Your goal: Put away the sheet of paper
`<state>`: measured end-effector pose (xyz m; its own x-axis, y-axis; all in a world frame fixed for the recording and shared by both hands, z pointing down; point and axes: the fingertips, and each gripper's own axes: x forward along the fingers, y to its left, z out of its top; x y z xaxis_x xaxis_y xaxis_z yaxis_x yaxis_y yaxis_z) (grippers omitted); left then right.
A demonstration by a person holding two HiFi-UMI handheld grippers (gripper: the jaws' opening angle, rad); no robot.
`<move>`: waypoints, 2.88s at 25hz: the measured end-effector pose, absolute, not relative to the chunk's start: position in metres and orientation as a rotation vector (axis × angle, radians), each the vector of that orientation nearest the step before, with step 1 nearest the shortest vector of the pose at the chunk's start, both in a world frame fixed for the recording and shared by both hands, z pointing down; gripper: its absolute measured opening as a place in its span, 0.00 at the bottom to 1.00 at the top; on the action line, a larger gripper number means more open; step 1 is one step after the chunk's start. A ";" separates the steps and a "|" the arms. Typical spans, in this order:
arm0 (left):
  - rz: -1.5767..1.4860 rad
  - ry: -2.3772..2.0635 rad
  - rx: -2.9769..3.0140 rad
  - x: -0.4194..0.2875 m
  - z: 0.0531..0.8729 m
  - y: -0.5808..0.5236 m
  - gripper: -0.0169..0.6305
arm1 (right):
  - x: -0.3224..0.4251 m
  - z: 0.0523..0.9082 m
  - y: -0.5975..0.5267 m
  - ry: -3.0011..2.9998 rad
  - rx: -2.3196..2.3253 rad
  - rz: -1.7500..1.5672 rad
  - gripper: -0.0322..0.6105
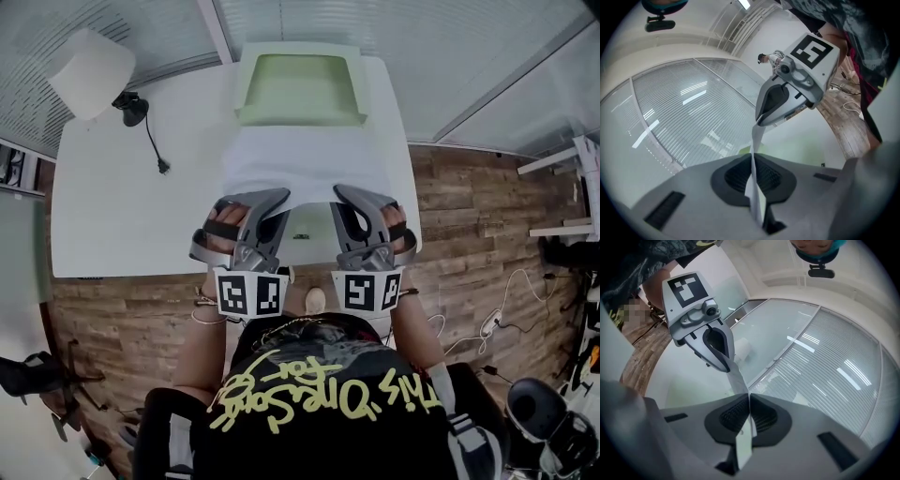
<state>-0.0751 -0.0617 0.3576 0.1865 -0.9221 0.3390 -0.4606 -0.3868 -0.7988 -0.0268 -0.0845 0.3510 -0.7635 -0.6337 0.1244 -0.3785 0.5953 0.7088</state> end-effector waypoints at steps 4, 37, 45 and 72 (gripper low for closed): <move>-1.133 1.294 -1.956 -0.077 0.366 -0.063 0.04 | -0.029 0.359 -0.085 -2.457 0.803 -0.951 0.06; -1.214 1.227 -2.099 -0.090 0.421 -0.076 0.04 | -0.039 0.420 -0.094 -2.392 0.702 -0.796 0.06; -1.229 1.211 -2.121 -0.092 0.430 -0.082 0.04 | -0.041 0.429 -0.099 -2.382 0.693 -0.772 0.06; -1.244 1.168 -2.138 -0.111 0.435 -0.110 0.04 | -0.059 0.437 -0.120 -2.370 0.697 -0.737 0.06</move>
<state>-0.1107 -0.1102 0.4347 0.2533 -0.8199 0.5134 -0.4609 -0.5689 -0.6811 -0.0587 -0.1198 0.4369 -0.7104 -0.6115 0.3485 -0.3062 0.7143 0.6293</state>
